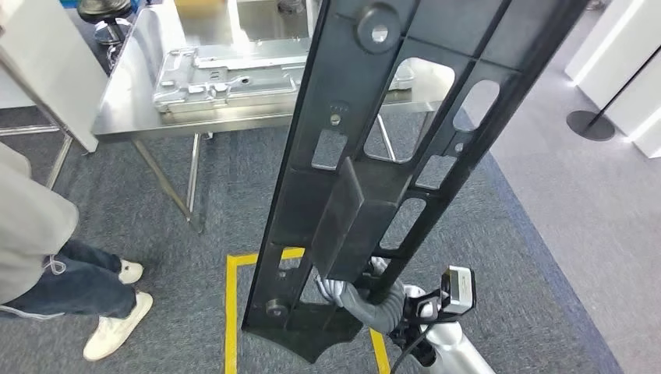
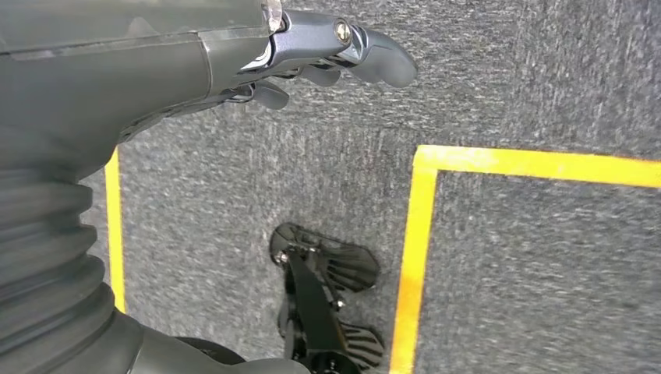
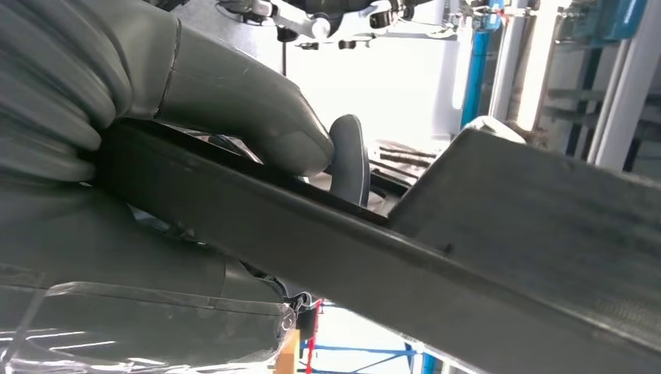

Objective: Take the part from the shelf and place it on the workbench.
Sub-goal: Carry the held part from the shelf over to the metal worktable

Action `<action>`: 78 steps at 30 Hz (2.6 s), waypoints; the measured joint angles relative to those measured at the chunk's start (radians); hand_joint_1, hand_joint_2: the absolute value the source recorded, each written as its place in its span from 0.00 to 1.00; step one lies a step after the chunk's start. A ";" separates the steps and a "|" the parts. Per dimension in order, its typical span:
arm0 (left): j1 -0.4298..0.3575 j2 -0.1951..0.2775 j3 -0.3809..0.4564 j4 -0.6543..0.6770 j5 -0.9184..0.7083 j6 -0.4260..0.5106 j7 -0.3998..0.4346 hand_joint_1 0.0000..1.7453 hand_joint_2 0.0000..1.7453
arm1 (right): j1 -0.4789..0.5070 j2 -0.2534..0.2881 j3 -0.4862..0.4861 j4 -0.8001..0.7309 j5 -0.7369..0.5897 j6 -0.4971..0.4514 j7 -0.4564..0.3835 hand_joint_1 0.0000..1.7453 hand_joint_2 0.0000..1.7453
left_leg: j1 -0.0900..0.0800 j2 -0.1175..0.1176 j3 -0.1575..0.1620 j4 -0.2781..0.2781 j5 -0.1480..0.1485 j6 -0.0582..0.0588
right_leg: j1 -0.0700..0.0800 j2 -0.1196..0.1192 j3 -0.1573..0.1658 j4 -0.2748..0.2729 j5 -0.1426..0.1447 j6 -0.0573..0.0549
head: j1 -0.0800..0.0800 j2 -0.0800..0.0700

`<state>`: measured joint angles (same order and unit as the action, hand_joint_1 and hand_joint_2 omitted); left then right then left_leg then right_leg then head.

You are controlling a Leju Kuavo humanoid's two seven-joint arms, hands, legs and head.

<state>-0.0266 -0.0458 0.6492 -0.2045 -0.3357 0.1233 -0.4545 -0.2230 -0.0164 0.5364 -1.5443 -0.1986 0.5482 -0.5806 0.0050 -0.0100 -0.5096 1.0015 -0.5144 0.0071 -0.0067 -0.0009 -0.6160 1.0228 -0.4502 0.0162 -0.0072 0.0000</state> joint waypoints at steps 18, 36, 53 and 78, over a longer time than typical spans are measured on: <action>0.004 0.002 0.004 0.000 -0.003 0.002 0.002 0.00 1.00 | 0.002 0.008 0.001 0.001 0.000 0.000 0.005 1.00 1.00 | -0.011 0.005 -0.068 0.000 0.054 0.019 | 0.011 0.003 0.104 -0.008 -0.051 -0.012 | 0.004 0.000; -0.006 -0.001 0.013 0.000 -0.032 -0.001 0.006 0.00 1.00 | 0.005 0.011 -0.002 0.009 0.008 -0.038 0.061 1.00 1.00 | 0.003 0.001 -0.024 0.084 -0.027 -0.030 | -0.006 -0.015 0.032 -0.020 0.006 -0.035 | 0.007 0.000; -0.005 -0.004 0.044 0.000 -0.042 -0.001 0.008 0.00 1.00 | -0.016 0.005 0.020 -0.120 0.170 -0.129 0.065 1.00 1.00 | -0.003 0.010 -0.054 -0.015 0.066 0.023 | 0.006 -0.007 0.004 0.162 -0.138 0.002 | 0.010 0.000; -0.016 -0.010 0.064 0.000 -0.069 -0.008 0.012 0.00 1.00 | -0.069 -0.019 0.057 -0.103 0.127 -0.155 0.119 1.00 1.00 | -0.016 0.046 -0.099 0.018 0.087 -0.003 | 0.005 -0.024 0.119 -0.028 -0.075 -0.014 | -0.005 0.000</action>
<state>-0.0423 -0.0553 0.7135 -0.2046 -0.4045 0.1151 -0.4426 -0.2924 -0.0356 0.5939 -1.6470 -0.0717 0.3930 -0.4613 -0.0107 0.0360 -0.6088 1.0199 -0.4278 0.0042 -0.0012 -0.0246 -0.4967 0.9945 -0.5252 0.0018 -0.0123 0.0000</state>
